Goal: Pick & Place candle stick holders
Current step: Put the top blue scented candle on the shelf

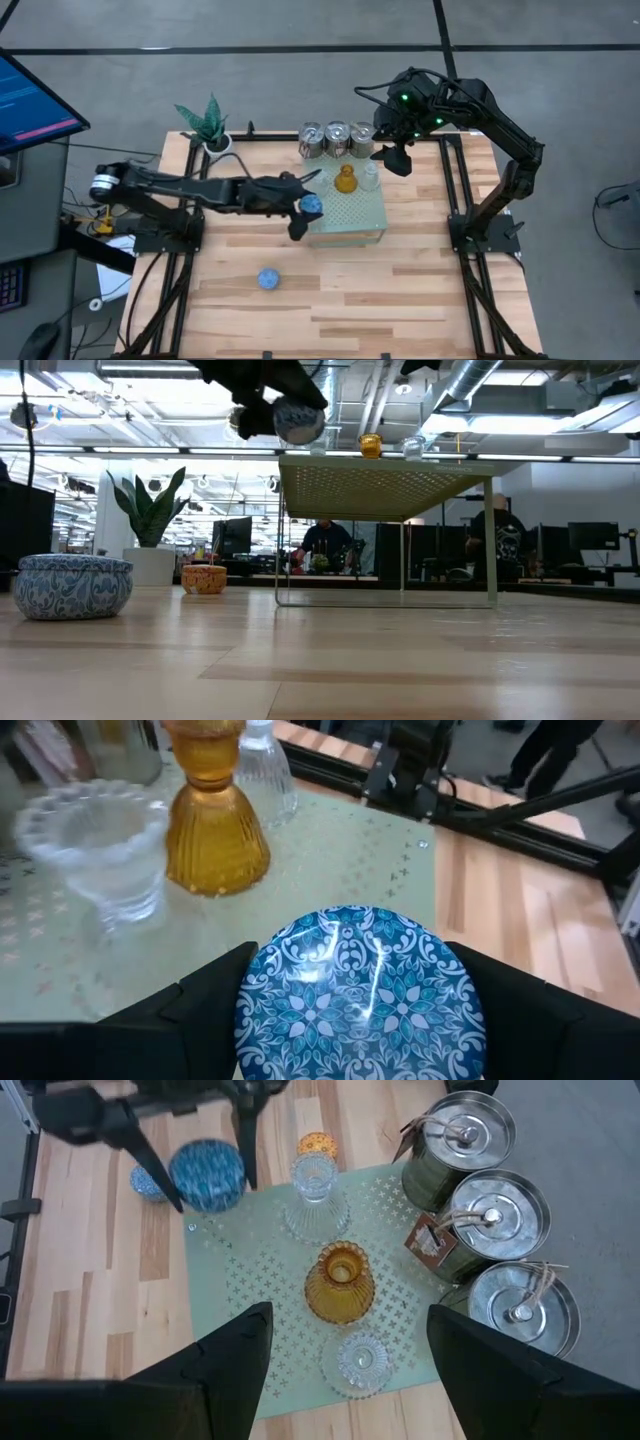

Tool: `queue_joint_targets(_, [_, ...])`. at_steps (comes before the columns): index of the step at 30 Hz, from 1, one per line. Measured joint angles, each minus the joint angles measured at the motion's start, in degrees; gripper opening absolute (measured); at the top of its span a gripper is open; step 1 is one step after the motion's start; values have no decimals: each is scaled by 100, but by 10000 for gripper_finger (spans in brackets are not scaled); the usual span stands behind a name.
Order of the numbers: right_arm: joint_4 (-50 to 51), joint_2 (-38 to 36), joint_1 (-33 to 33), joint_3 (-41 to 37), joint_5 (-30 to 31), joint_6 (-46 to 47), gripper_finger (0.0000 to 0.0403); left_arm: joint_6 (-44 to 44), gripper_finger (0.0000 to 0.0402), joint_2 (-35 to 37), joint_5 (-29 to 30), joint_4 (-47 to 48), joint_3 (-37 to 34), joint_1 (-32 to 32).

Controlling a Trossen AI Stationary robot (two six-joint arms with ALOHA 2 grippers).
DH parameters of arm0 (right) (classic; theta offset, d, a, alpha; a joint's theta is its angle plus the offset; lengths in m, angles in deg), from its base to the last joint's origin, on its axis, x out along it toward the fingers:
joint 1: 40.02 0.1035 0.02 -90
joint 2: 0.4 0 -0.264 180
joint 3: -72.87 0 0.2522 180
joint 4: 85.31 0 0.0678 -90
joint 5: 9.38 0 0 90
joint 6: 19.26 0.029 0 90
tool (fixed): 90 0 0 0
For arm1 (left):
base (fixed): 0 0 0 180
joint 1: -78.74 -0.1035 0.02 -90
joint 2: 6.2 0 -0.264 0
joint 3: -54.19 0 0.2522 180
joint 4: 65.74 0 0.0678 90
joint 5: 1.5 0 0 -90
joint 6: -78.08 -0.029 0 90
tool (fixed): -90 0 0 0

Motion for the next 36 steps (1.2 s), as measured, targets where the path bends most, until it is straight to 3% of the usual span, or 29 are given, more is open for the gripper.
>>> queue_joint_targets(8, [-2, 0, 0, 0, -4, -130, 256, -21, 301, -550, 338, 9, 284, 316])
queue_joint_targets(16, [-2, 0, 4, 0, -7, -183, 256, -24, 301, -580, 983, 215, 294, 501])
queue_joint_targets(36, [-2, 0, 7, 0, -7, -239, 256, -489, 301, -834, 1084, 201, 294, 519])
